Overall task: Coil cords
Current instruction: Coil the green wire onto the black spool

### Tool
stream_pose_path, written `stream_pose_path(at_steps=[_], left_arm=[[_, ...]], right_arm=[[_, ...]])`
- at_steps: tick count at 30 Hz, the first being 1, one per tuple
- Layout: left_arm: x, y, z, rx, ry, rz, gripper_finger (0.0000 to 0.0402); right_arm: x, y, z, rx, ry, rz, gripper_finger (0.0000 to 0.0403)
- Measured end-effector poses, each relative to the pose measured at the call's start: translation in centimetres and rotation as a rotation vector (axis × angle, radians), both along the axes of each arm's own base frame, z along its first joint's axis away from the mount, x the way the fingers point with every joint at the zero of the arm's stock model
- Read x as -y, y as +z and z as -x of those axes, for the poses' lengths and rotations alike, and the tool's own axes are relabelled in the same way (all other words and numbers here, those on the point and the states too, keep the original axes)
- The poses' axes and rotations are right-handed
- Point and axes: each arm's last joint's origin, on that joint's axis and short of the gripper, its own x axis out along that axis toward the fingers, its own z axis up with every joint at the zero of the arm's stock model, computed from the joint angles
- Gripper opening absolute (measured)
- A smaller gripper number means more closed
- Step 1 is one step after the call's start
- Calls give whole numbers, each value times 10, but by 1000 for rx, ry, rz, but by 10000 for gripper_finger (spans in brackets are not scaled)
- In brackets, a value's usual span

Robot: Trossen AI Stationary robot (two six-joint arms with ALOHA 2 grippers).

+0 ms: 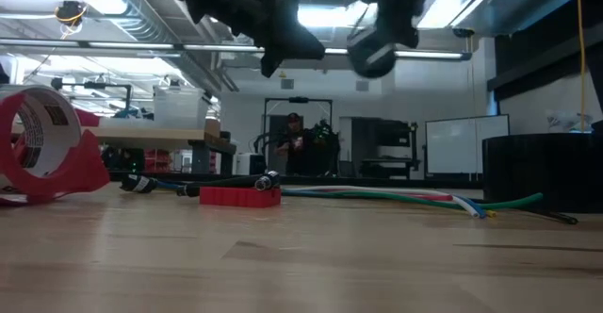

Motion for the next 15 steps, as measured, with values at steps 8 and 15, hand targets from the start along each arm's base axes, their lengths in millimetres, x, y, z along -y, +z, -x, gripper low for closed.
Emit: stream_pose_path(at_steps=[8,15], left_arm=[[12,11,-8,125,-144,-287,38],[25,20,-14,188,-169,-664,64]], right_arm=[[-4,13,11,-82,18,-51,2],[-8,13,13,-76,82,-162,1]])
